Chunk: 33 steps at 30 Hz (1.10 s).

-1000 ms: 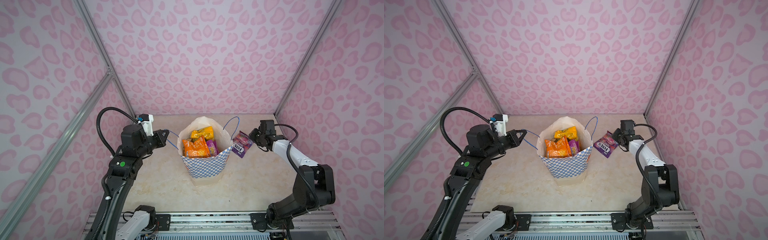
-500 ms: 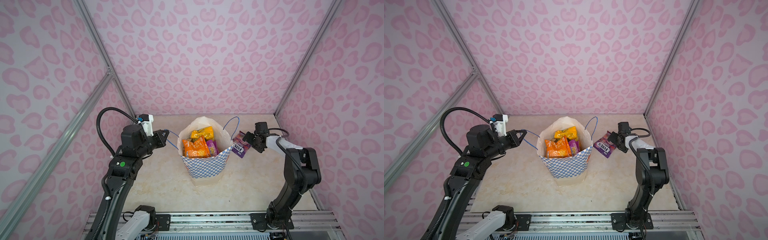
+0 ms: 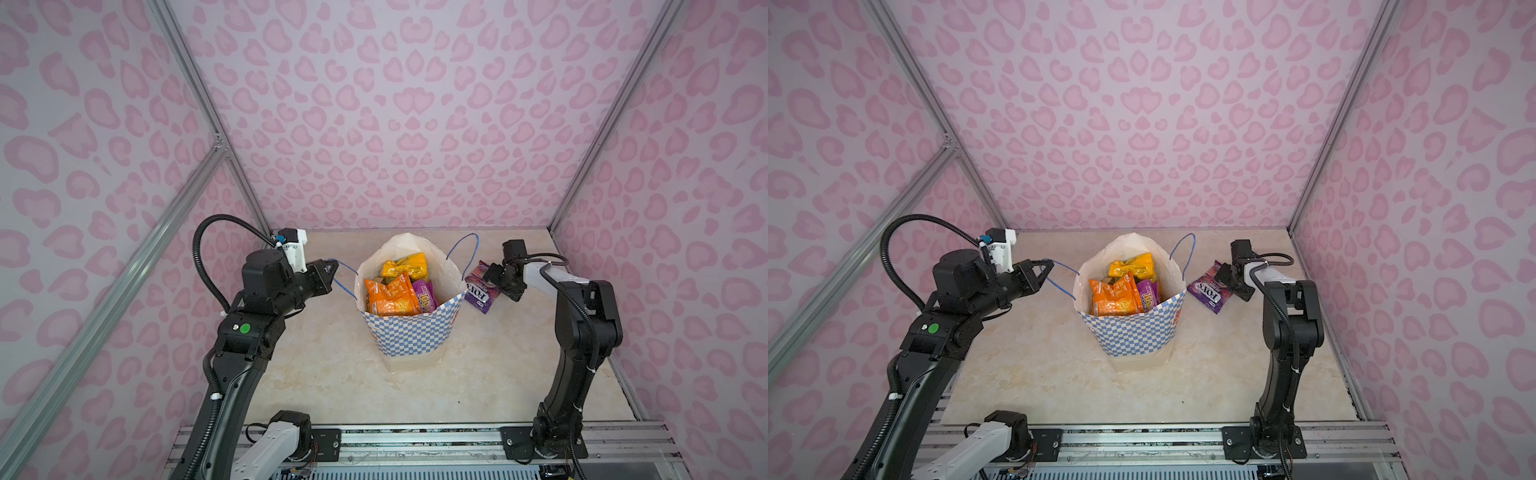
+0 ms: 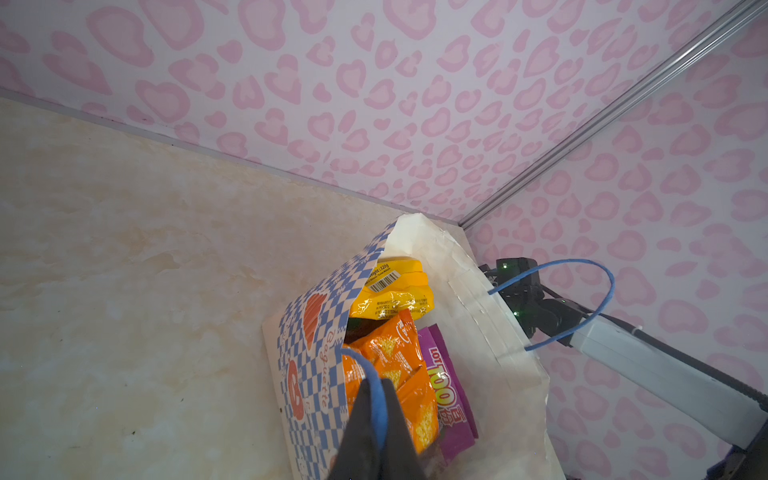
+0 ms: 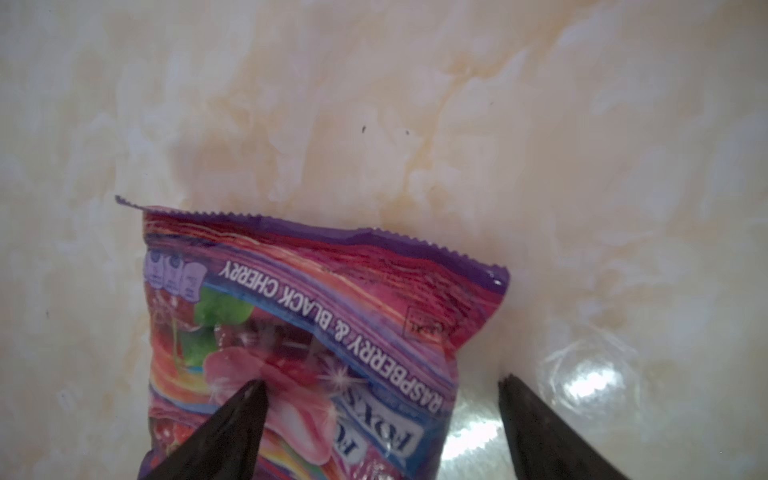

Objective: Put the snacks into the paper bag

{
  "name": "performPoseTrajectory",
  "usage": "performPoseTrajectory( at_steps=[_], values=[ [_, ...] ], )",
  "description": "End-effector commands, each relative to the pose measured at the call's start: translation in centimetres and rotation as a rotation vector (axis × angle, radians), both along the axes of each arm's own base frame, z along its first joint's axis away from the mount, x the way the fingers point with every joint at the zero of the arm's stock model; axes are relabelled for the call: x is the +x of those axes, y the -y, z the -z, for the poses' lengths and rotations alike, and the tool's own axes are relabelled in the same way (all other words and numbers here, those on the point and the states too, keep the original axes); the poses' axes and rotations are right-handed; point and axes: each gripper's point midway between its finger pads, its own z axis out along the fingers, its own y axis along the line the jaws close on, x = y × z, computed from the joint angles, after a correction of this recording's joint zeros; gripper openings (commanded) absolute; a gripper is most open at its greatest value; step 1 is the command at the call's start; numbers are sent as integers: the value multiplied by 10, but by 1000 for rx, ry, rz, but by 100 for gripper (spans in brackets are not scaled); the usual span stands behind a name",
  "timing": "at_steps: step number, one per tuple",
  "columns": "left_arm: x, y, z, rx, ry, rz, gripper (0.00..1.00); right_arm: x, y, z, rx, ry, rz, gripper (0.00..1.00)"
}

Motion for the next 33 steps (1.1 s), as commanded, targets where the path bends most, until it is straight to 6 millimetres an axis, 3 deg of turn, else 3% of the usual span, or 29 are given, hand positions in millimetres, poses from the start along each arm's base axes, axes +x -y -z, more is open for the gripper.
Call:
performPoseTrajectory(
  at_steps=[1,8,20,29,33],
  values=[
    [3,-2,-11,5,55,-12,5,-12,5,19,-20,-85,20,84],
    [2,-2,-12,6,58,-11,5,-9,4,28,13,-93,28,69],
    [0,-4,-14,10,66,-18,5,-7,-3,22,120,-15,32,30],
    [1,-4,-14,12,66,-20,6,-17,0,-22,160,115,28,21],
    [0,-4,-13,11,64,-19,6,-25,1,-61,152,199,6,21]
  ],
)
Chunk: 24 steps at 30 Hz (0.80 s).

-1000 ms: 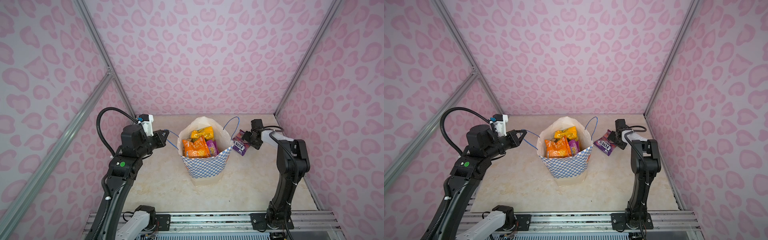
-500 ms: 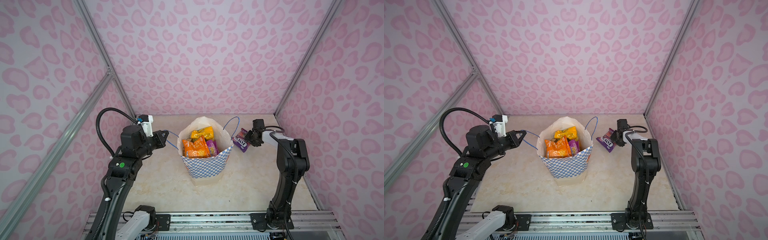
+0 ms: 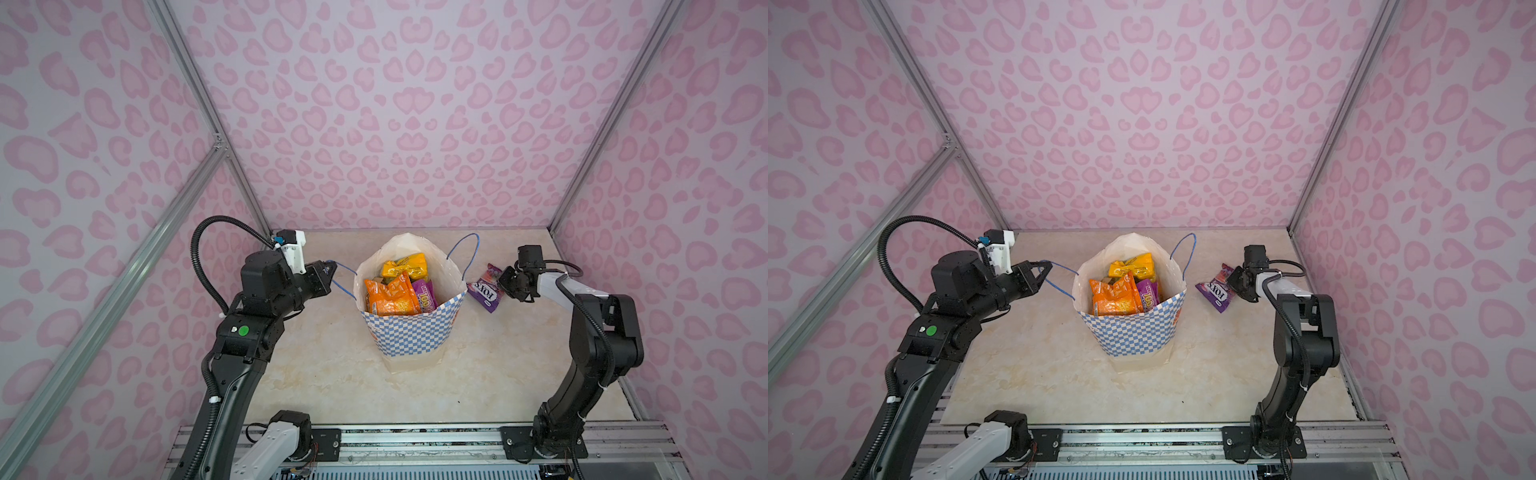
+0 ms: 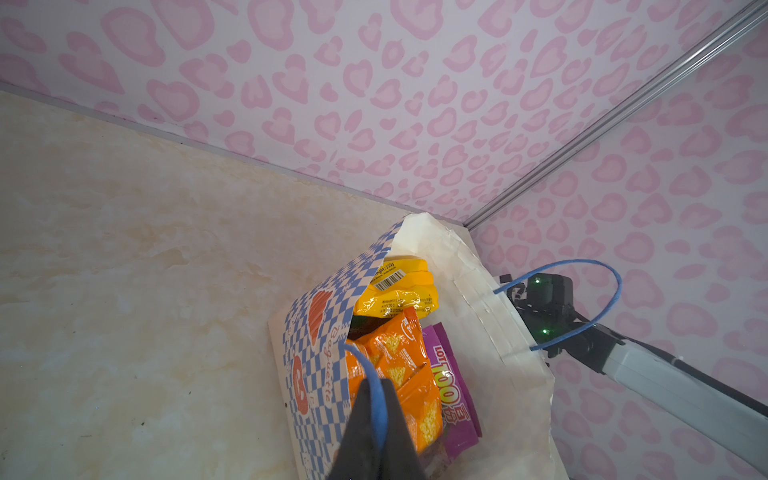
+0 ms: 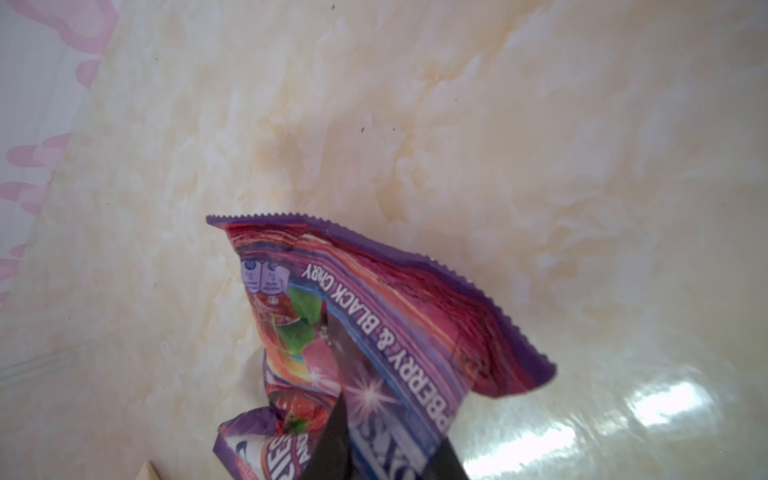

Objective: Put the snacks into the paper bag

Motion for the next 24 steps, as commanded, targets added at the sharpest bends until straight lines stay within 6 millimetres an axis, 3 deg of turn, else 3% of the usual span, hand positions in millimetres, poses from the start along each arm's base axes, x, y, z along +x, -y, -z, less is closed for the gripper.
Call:
performPoseTrajectory(
  at_steps=[1,8,15,20,24],
  values=[
    [4,-1,-14,4,70,-2,6,-2,-2,-32,-2,81,-23,21],
    [4,0,-14,2,67,0,6,-17,-3,-137,-46,295,-38,20],
    [4,1,-13,-1,64,4,6,-46,-24,-281,-178,587,-81,20],
    [4,1,-13,-4,65,8,6,-73,-80,-381,-237,833,-193,20],
    [4,1,-13,-2,66,7,6,-89,-152,-421,-269,959,-360,20]
  ],
)
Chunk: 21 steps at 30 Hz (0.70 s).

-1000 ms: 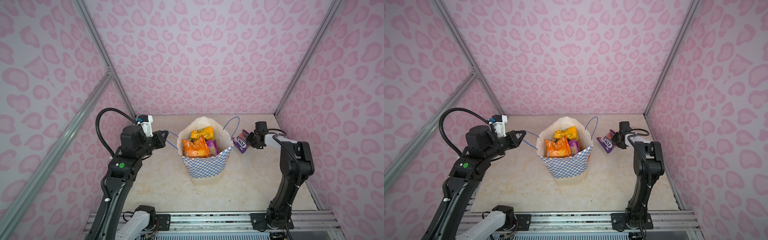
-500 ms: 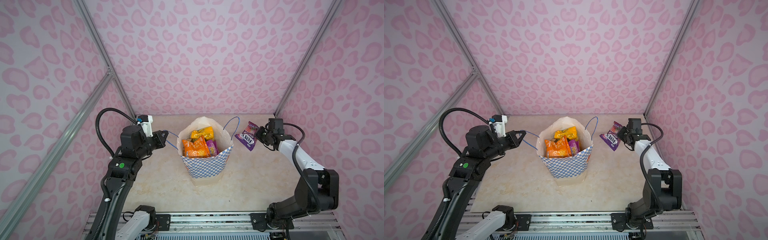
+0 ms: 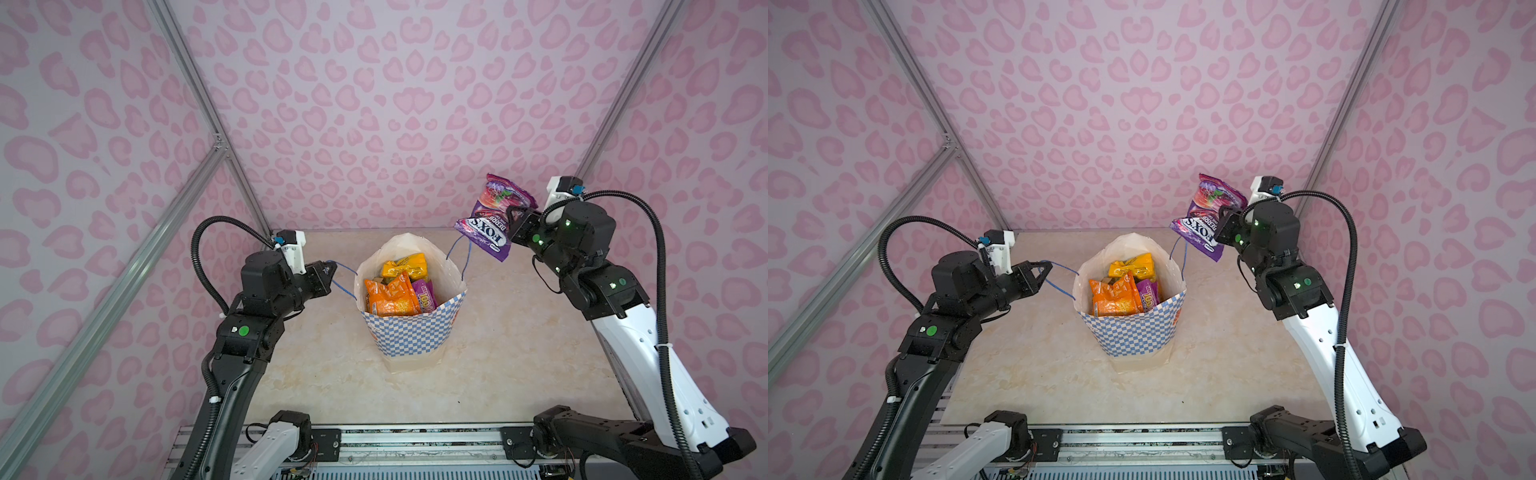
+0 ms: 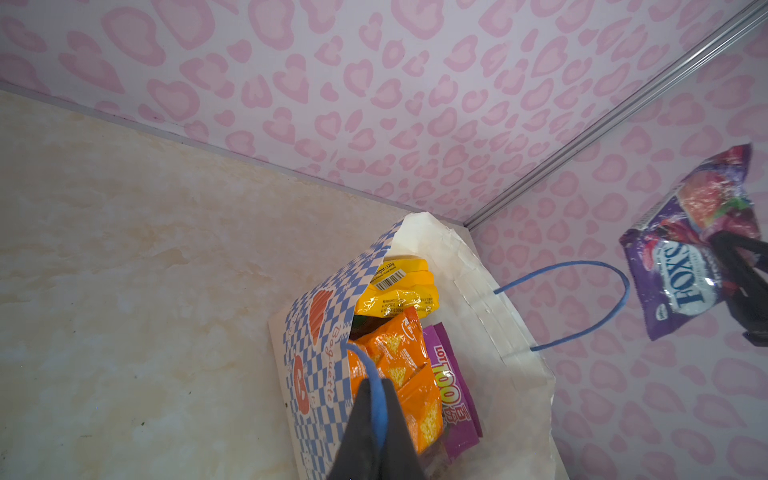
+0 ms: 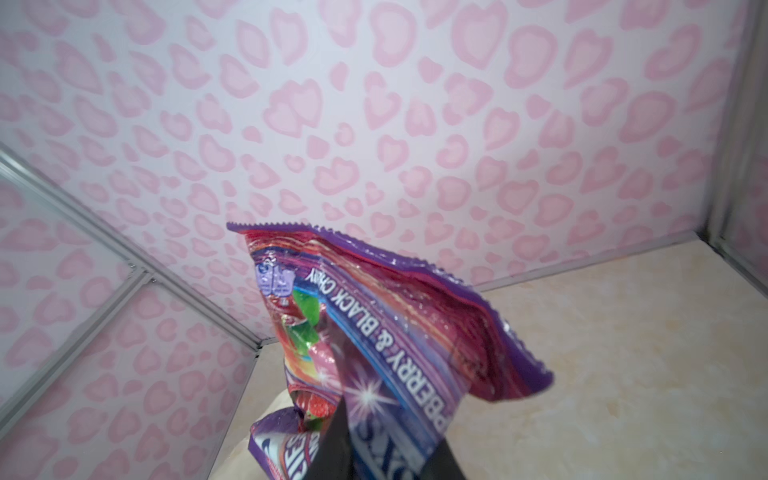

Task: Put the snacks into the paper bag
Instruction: 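Lift the purple pack and carry it over the bag opening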

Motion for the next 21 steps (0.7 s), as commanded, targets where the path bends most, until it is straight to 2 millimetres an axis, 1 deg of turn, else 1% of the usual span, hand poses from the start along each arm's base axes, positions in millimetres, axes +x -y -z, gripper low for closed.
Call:
performPoseTrajectory(
  at_steps=[1,3,5,7,9,13,16,21],
  values=[
    [4,1,-14,0,68,6,6,-2,-37,-19,-122,87,-36,20],
    [4,1,-15,0,70,5,6,-7,-74,-17,-190,98,-110,20],
    [4,1,-14,1,70,5,6,-8,-103,-9,-242,100,-163,20],
    [5,1,-13,0,66,7,6,-5,-131,12,-276,71,-232,20],
    [5,1,-13,0,65,6,6,-2,-150,34,-315,39,-277,21],
    [5,1,-13,0,65,7,6,1,-175,79,-375,-35,-352,21],
    [4,1,-14,-1,67,9,6,1,-185,111,-437,-103,-389,21],
    [5,1,-12,0,61,7,6,-9,-199,150,-467,-200,-469,21]
  ],
)
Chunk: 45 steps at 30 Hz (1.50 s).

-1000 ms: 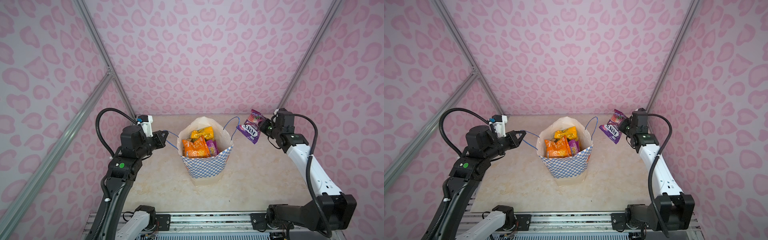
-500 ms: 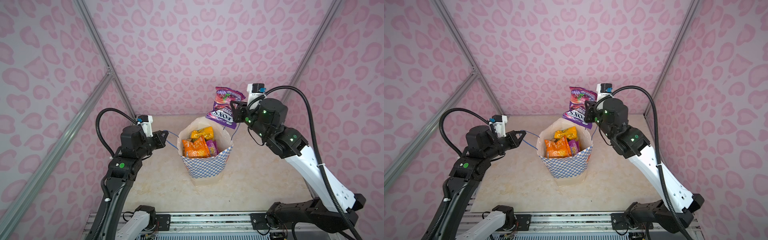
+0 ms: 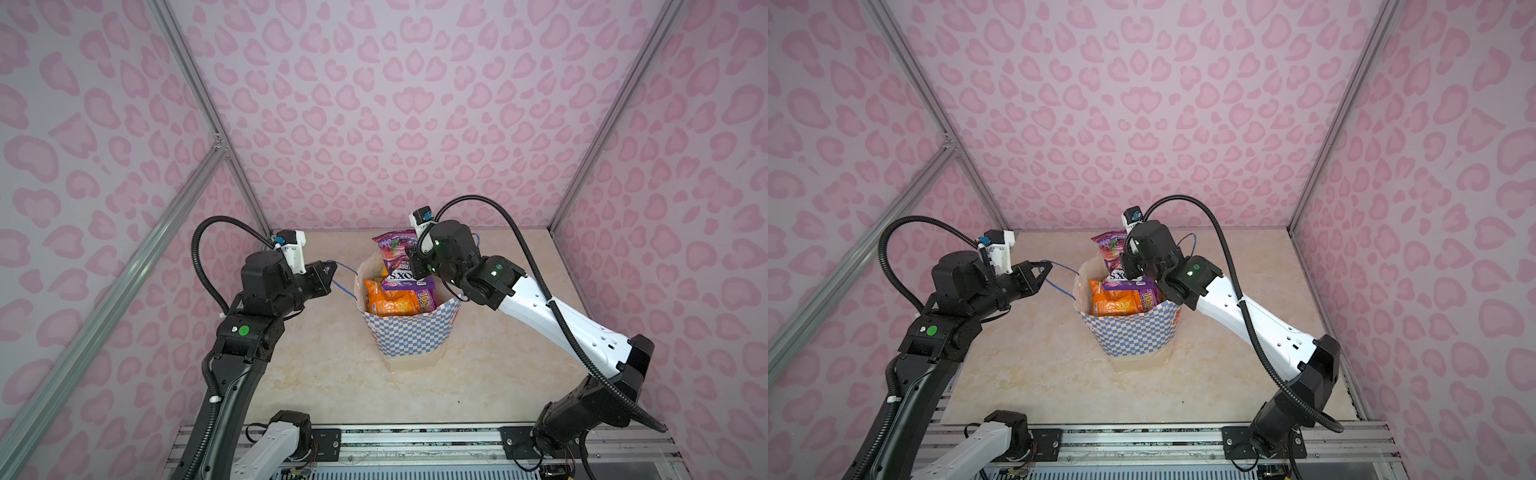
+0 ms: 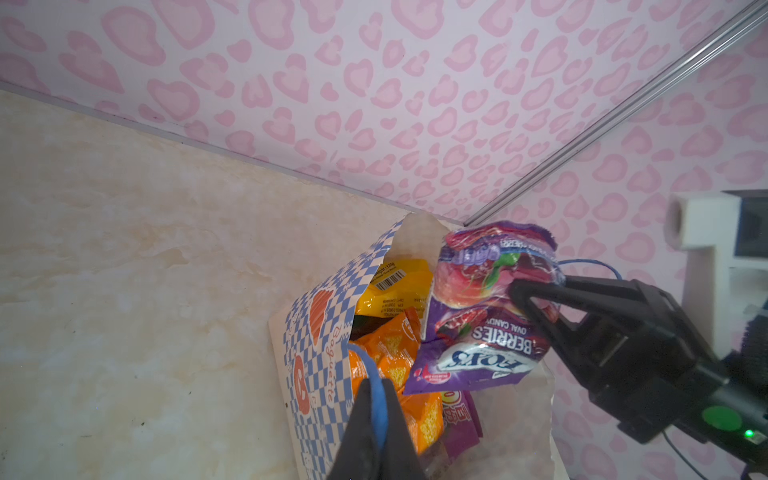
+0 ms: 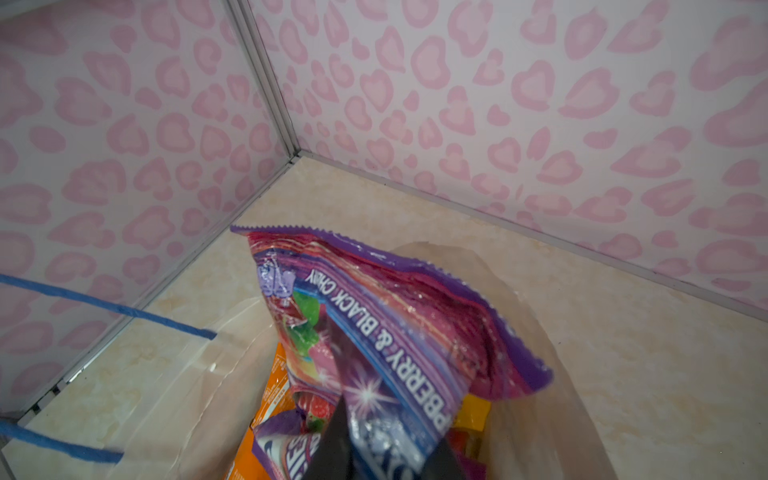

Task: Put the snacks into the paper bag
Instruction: 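Lift the purple pack and carry it over the bag opening, then lower the purple pack into the bag and open the right gripper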

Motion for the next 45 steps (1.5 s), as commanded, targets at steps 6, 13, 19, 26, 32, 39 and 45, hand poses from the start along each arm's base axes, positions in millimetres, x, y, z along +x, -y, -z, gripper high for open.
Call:
performPoseTrajectory(
  at_steps=[6,13,19,26,32,39,45],
  values=[
    [6,1,-11,-1,58,7,6,-27,-14,44,-53,-161,-85,21],
    [6,2,-10,-1,55,8,6,-44,-19,53,-45,-241,-118,21],
    [7,1,-10,-1,55,7,6,-46,-22,78,-136,-308,-120,21],
    [6,1,-11,1,59,6,6,-34,-19,134,-321,-406,-76,22],
    [6,1,-11,1,59,6,6,-18,-7,165,-369,-477,-12,23],
    [6,1,-11,1,58,6,6,-6,-6,135,-298,-401,11,45],
    [6,1,-11,2,60,6,6,-10,-16,73,-179,-249,-51,55]
  ],
)
